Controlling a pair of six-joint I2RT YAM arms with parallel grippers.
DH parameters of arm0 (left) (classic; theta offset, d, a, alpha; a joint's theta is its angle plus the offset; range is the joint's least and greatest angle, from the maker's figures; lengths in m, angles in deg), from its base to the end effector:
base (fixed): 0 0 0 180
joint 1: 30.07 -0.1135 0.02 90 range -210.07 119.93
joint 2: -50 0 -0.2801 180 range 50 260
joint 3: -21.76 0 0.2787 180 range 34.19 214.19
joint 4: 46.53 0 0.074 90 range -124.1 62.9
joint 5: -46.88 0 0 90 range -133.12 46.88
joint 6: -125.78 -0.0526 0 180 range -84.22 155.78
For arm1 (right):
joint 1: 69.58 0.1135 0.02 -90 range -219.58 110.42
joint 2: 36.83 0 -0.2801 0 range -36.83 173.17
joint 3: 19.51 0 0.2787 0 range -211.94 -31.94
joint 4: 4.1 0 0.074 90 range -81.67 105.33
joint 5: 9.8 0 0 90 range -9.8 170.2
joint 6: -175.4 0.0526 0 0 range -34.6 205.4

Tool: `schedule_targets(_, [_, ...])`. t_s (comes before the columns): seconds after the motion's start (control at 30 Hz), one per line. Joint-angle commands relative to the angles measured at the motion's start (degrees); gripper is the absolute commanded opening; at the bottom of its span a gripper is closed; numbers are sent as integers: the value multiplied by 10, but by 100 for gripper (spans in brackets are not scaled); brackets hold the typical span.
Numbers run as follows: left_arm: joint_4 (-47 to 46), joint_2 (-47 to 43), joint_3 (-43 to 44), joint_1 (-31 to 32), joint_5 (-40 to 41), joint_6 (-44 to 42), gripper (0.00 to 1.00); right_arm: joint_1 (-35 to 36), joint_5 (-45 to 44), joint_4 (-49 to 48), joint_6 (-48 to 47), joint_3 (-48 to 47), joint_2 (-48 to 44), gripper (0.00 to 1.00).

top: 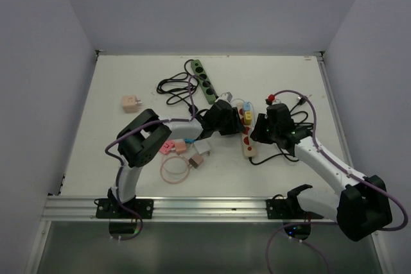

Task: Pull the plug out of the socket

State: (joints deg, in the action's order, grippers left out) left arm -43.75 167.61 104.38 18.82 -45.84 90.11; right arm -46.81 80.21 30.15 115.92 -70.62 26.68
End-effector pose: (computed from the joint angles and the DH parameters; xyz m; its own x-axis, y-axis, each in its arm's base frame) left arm 0.3125 -0.3619 0.1244 -0.8663 -0.2415 -0.4373 0.1261 0.7414 -0.6591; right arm 0.2344 0.0984 0.2123 -0.7742 0.2258 -0.5913 0.0070 0.9372 0.3487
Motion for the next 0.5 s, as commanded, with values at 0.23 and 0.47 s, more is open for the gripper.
schedule_targets(0.23, [-24,18,27,9,16,0,52,10,-6,-19,-3,-27,44,42])
schedule_targets(0.47, [11,35,39,20,25,-5,45,22,-22,-13,1,-43,59,13])
